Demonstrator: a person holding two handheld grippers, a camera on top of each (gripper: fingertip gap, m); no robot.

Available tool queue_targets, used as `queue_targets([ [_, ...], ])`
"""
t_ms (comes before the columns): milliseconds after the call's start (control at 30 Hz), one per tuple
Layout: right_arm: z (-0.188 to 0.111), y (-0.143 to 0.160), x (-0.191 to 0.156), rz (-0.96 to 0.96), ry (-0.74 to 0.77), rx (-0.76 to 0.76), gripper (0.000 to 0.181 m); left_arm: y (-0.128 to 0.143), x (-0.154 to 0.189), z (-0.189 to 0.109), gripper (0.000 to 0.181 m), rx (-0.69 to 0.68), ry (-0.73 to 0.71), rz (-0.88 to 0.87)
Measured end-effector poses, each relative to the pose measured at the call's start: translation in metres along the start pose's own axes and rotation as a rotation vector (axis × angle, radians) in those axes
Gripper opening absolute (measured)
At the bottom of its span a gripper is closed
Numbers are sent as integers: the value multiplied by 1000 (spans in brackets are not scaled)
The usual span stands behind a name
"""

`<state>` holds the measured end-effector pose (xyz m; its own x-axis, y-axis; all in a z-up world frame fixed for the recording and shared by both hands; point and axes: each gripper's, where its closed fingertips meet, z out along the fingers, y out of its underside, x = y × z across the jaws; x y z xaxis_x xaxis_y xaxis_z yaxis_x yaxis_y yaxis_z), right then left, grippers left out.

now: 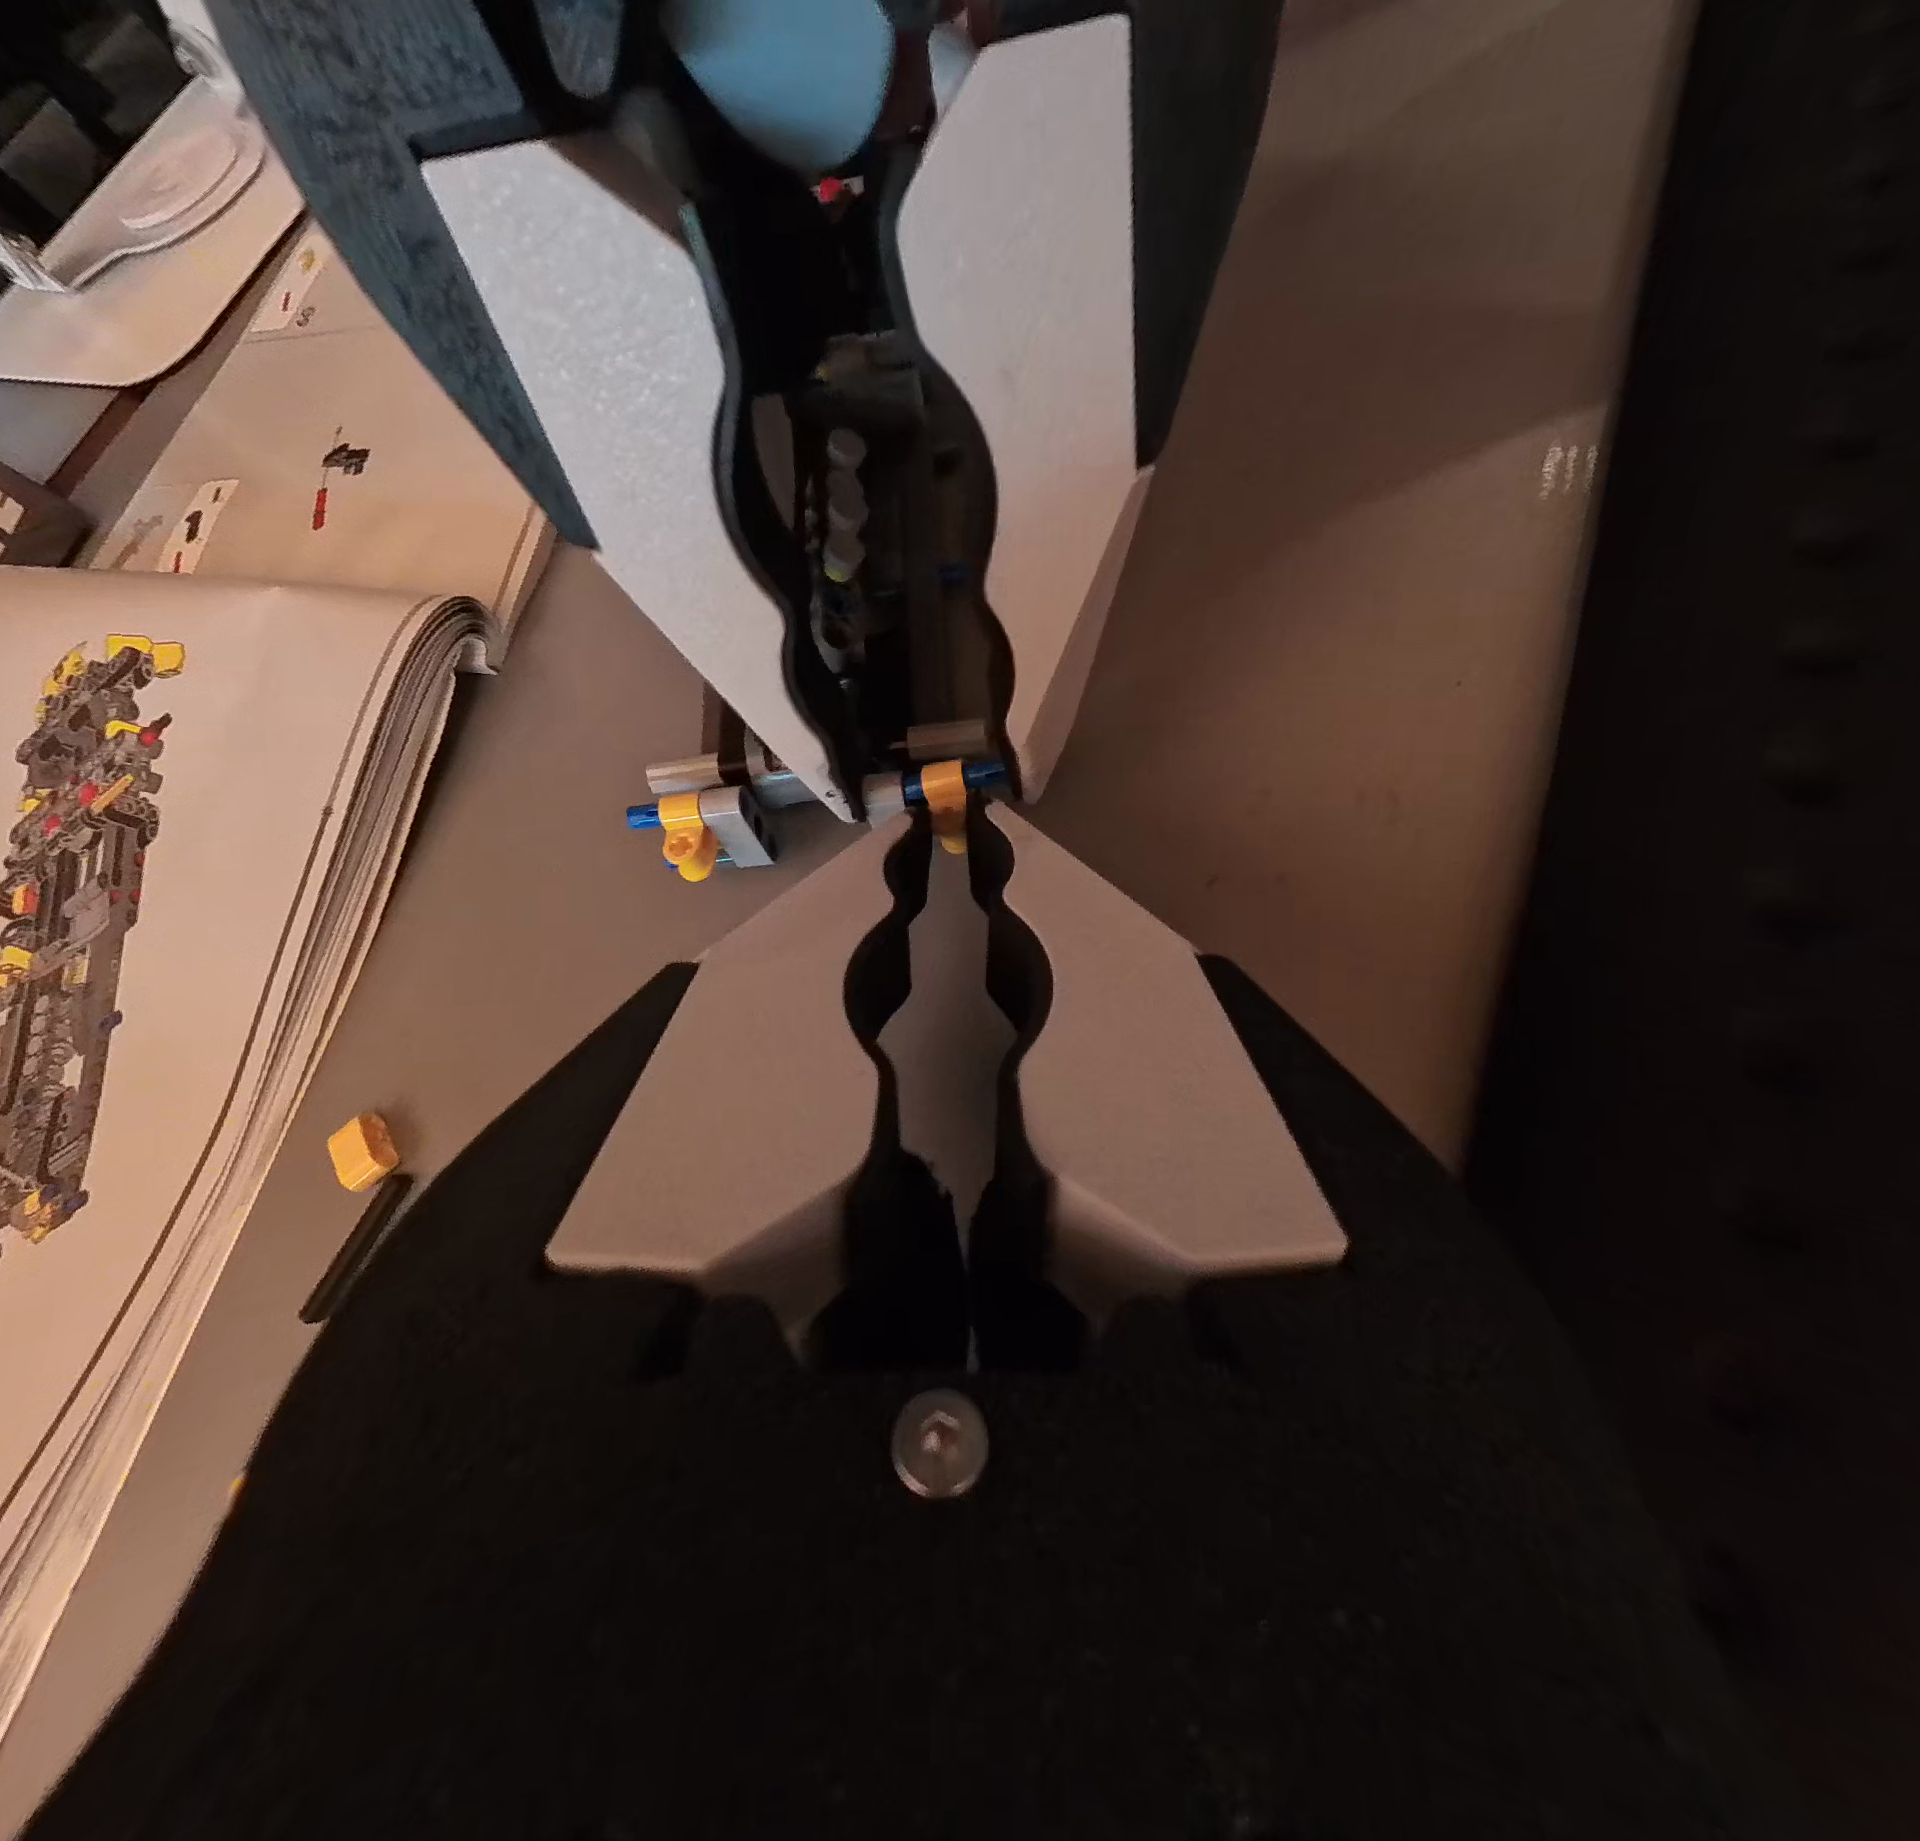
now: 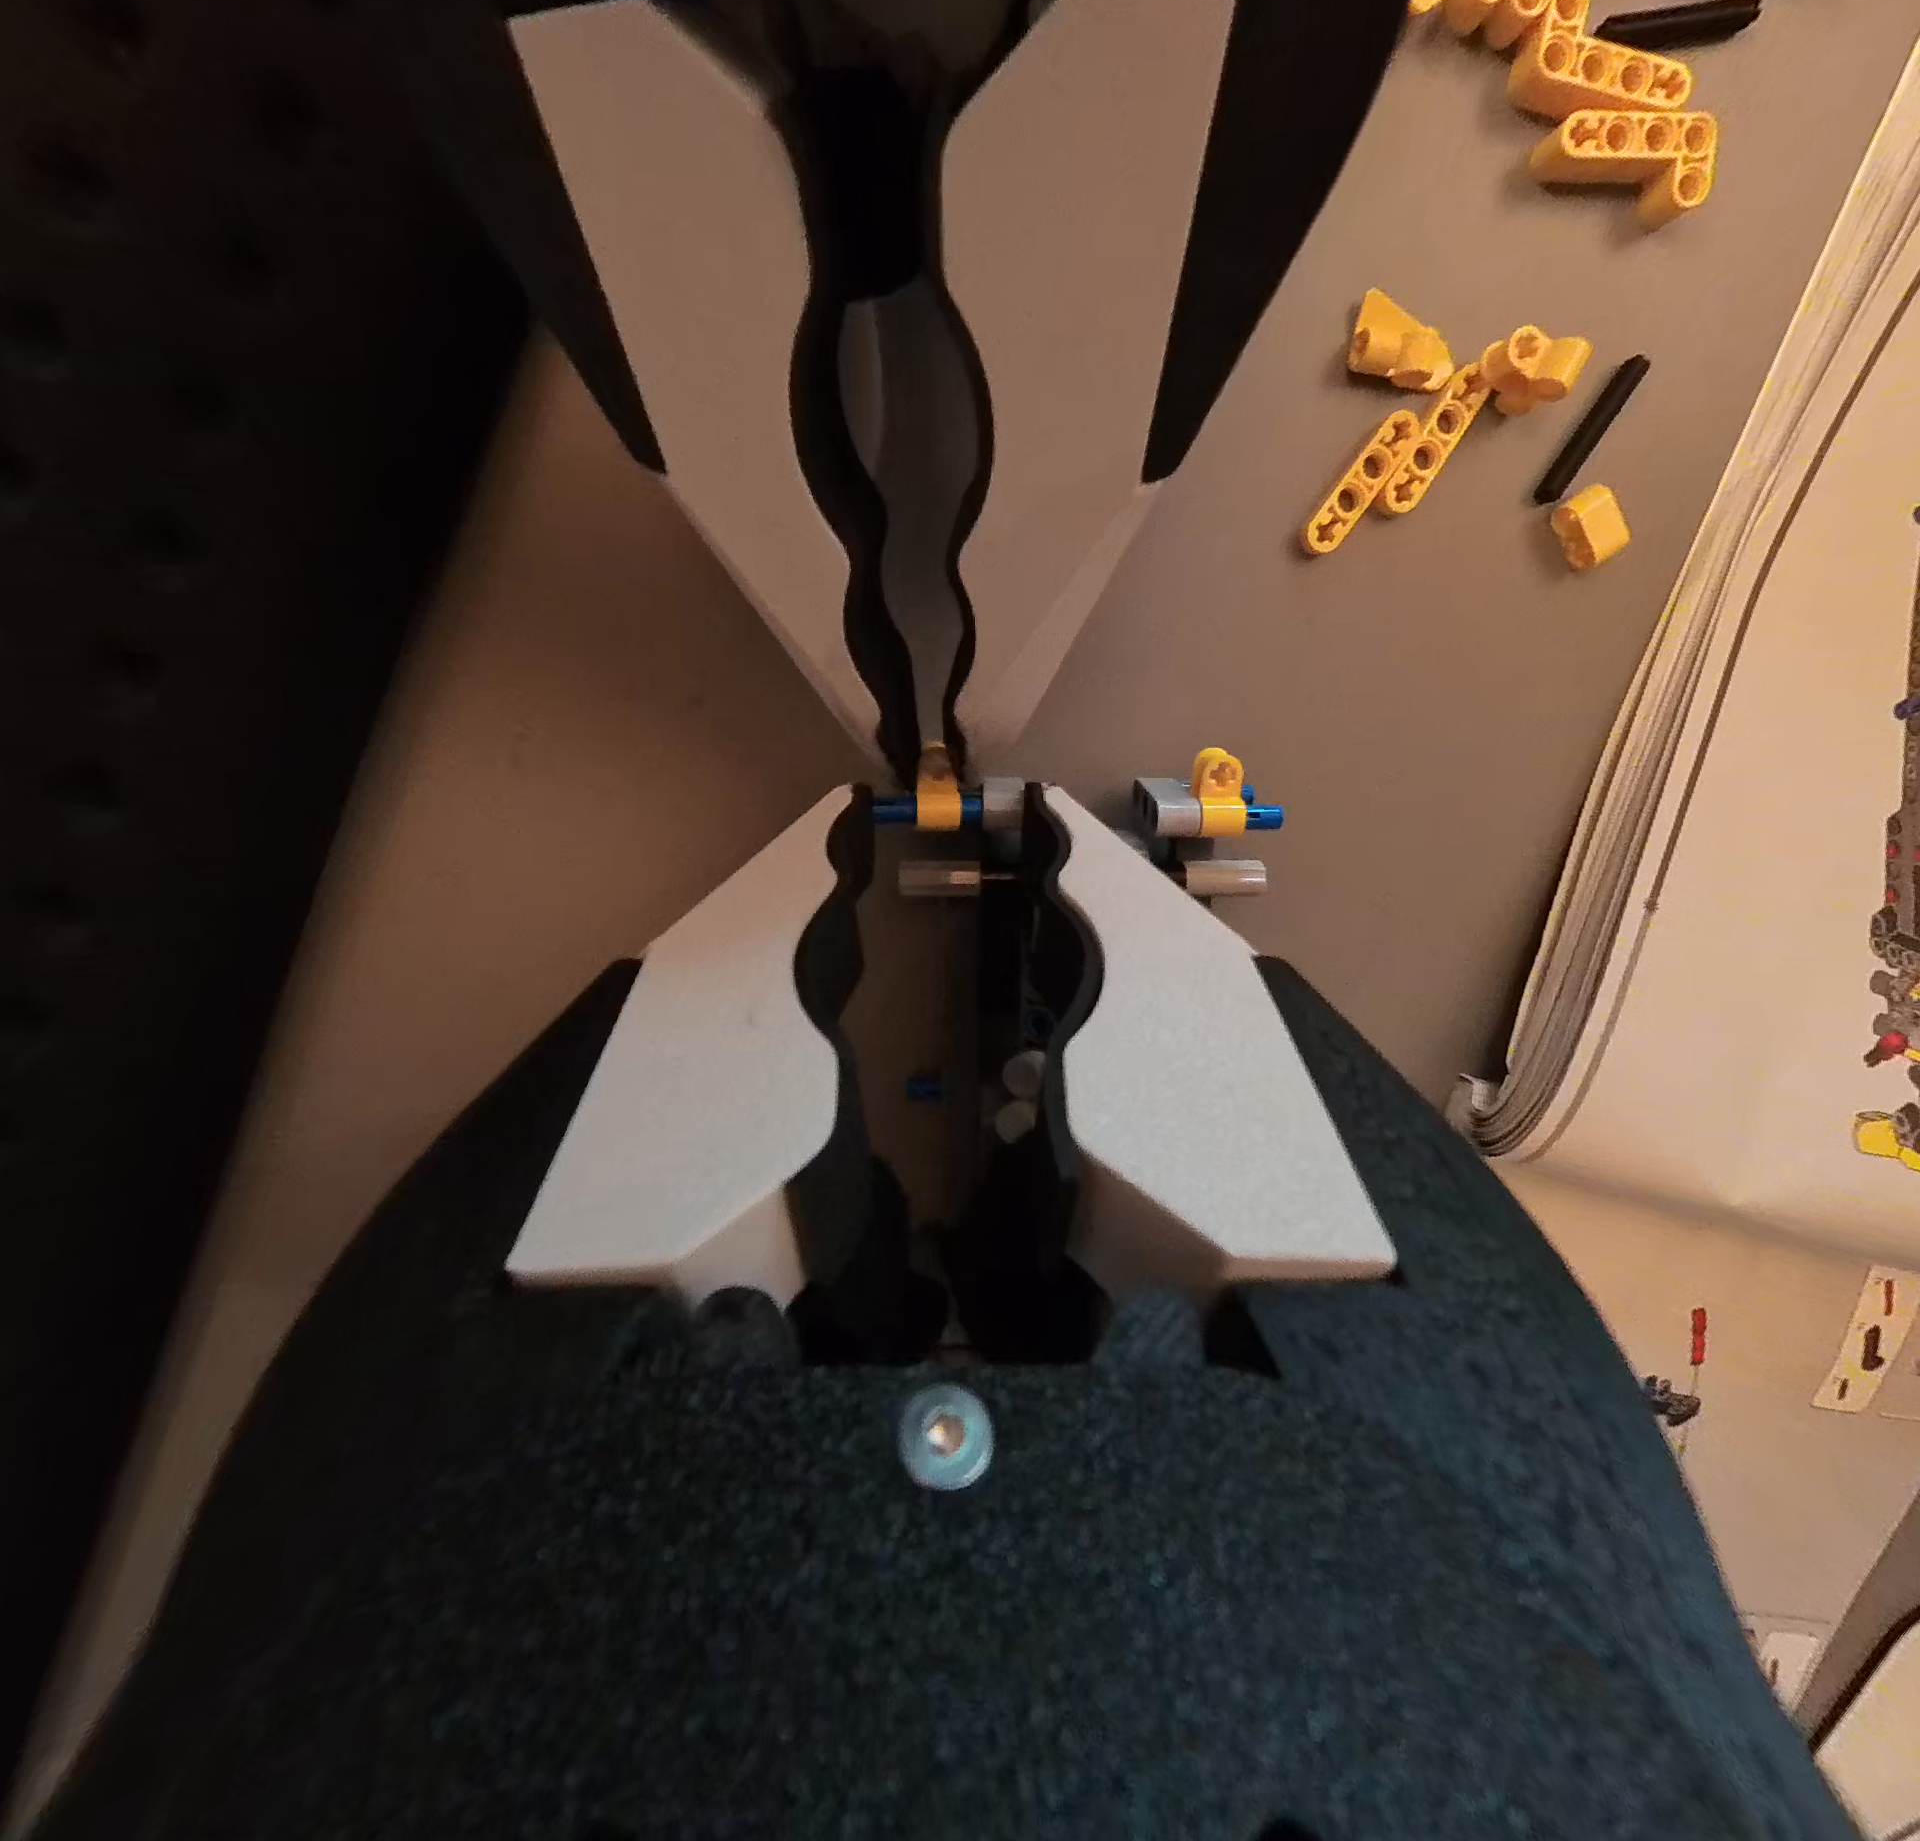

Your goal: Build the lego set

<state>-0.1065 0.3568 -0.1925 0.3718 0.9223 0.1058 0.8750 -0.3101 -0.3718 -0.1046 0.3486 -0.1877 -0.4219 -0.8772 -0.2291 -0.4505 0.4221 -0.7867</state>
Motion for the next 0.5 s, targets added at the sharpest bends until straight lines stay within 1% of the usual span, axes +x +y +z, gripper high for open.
queue_targets([
  [167, 0, -1, 2, 7, 16, -10, 29, 0, -1, -5, 9, 38, 27, -57],
  [233, 0, 0, 2, 8, 7, -12, 29, 4, -4, -6, 21, 21, 29, -94],
  [267, 0, 0, 2, 5, 7, -9, 29, 6, -5, -5, 24, 10, 31, -101],
  [400, 0, -1, 2, -1, 16, 30, 29, 7, -8, 3, 25, -19, 10, -74],
  [500, 0, 1, 2, -15, 40, 36, 29, 6, -6, 6, 25, -28, 37, -93],
])
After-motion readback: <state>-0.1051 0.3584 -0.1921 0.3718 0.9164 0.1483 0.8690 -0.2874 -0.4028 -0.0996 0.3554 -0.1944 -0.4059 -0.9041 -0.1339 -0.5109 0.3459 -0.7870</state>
